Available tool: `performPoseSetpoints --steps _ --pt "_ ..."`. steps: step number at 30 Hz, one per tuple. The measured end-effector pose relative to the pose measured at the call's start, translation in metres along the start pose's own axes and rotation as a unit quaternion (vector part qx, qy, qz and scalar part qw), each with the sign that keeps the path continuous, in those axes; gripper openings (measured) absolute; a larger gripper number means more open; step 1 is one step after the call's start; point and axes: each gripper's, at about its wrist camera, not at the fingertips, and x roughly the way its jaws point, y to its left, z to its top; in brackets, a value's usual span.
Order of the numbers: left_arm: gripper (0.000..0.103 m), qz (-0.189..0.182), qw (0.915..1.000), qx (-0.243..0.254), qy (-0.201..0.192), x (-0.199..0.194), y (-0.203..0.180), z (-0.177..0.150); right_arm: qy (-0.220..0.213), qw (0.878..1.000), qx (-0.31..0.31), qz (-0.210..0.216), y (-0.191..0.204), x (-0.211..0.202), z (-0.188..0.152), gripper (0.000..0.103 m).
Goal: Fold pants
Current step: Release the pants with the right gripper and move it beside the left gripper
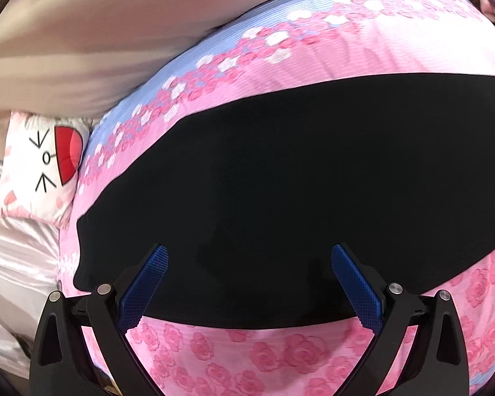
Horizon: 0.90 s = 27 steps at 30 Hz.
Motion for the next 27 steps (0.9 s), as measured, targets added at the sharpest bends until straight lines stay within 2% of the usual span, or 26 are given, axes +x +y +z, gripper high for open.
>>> performPoseSetpoints --steps 5,9,15,22,27 --pt "0.098 -0.012 0.9992 -0.036 0.012 0.018 0.032 -0.001 0.022 0.993 -0.081 0.077 0.118 0.01 0.0 0.019" --pt "0.098 -0.015 0.9978 -0.061 0.021 0.031 0.063 -0.008 0.058 0.976 -0.157 0.137 0.223 0.038 -0.018 0.019" --pt "0.098 -0.019 0.9937 -0.108 0.021 0.045 0.119 -0.023 0.114 0.947 -0.235 0.184 0.348 0.088 -0.059 0.019" --pt "0.098 0.013 0.9935 -0.113 0.013 0.062 0.169 -0.057 0.166 0.922 -0.3 0.176 0.433 0.13 -0.119 0.019" --pt "0.098 0.004 0.9914 -0.127 0.028 0.08 0.196 -0.073 0.186 0.918 -0.314 0.158 0.451 0.145 -0.14 0.019"
